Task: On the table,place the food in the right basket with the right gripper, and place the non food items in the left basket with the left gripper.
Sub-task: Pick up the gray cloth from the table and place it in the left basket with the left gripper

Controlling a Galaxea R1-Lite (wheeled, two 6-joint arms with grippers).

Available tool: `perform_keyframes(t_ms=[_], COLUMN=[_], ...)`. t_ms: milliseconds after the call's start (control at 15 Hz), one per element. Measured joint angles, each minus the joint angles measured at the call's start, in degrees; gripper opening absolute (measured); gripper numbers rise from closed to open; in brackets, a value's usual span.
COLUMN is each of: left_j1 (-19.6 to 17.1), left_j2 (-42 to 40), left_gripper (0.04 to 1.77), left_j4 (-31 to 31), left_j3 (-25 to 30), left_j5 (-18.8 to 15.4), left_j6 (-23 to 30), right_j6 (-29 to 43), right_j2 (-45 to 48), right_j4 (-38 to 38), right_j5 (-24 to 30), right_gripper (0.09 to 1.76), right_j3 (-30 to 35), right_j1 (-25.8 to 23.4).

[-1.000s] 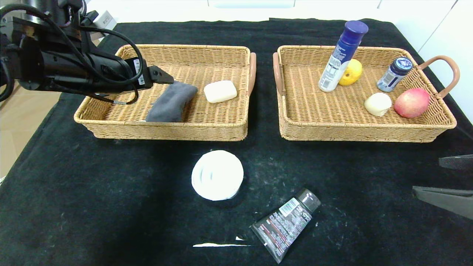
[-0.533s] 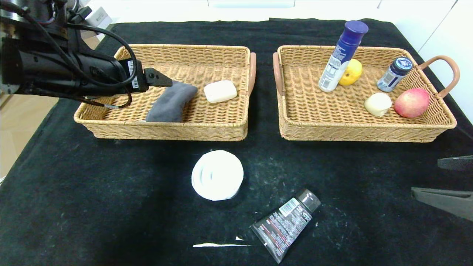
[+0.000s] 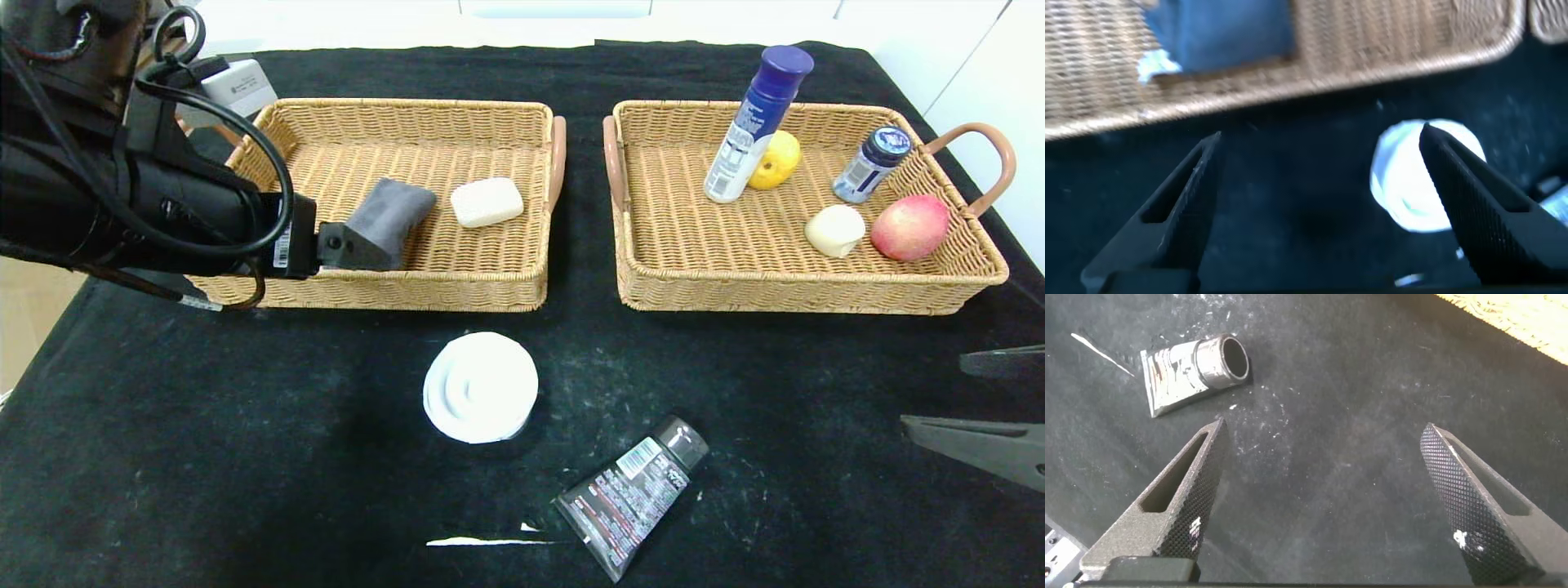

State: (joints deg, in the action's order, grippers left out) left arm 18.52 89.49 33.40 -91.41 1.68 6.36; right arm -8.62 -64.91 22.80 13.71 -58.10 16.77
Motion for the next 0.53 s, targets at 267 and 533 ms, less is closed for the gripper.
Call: perform_keyframes(t_ms=[267, 533], left_j1=[4.13, 6.75], left_j2=[-0.24, 1.3], left_gripper=[1.71, 1.71], left_j4=[6.18, 11.28], left_j3=[-0.02, -0.22], left_j5=[0.99, 3.41], left_j6=[-0.17, 0.07], right_j6=[0.0, -0.02], right_j2=[-0.05, -0.05], right_j4=[0.02, 0.0], right_j5=[0.0, 0.06], right_gripper=[1.71, 1.71], right_j3=[0.0, 0.06], right_j1=[-0.02, 0.0])
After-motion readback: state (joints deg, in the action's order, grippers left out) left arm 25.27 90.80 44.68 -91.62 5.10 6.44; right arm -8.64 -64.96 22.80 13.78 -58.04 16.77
